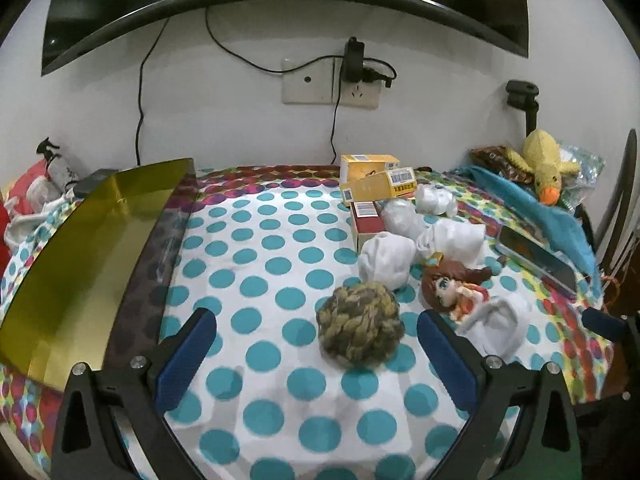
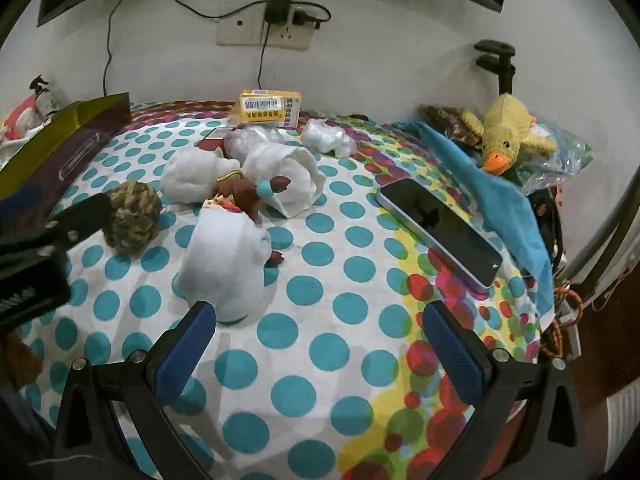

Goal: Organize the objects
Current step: 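Grasp the braided rope ball with the left tool while the right tool grasps a rolled white sock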

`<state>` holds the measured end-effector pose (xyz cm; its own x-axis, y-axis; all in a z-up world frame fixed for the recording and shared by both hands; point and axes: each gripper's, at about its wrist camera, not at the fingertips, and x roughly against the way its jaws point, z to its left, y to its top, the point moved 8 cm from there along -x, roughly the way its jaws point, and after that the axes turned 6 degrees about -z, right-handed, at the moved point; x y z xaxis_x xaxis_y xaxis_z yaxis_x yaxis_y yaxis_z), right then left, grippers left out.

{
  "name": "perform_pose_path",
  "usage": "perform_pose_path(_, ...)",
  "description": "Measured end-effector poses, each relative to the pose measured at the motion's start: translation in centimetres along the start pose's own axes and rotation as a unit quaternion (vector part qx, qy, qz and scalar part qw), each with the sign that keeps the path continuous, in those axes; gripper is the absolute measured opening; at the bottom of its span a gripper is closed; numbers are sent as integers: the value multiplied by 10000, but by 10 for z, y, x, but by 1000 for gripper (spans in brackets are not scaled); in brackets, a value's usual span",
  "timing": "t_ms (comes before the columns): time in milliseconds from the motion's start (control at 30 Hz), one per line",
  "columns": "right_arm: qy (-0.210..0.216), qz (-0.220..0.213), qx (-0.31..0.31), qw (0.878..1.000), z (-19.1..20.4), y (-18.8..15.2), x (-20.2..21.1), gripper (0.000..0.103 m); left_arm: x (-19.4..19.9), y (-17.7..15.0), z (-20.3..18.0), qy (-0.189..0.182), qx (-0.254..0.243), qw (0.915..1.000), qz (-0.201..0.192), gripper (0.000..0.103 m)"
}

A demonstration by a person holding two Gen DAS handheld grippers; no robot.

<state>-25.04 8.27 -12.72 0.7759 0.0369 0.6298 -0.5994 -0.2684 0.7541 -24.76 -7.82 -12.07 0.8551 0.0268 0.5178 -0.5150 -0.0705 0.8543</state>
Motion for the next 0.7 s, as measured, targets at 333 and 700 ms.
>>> perform_pose_path(333, 68, -18, -29, 10000, 9, 7, -3, 103, -23, -2, -2, -137, 176, 9991, 365, 103)
perform_pose_path(700, 211, 157, 29, 9997, 21, 0, -17, 103, -44, -3, -11, -232, -13, 9974, 681, 71)
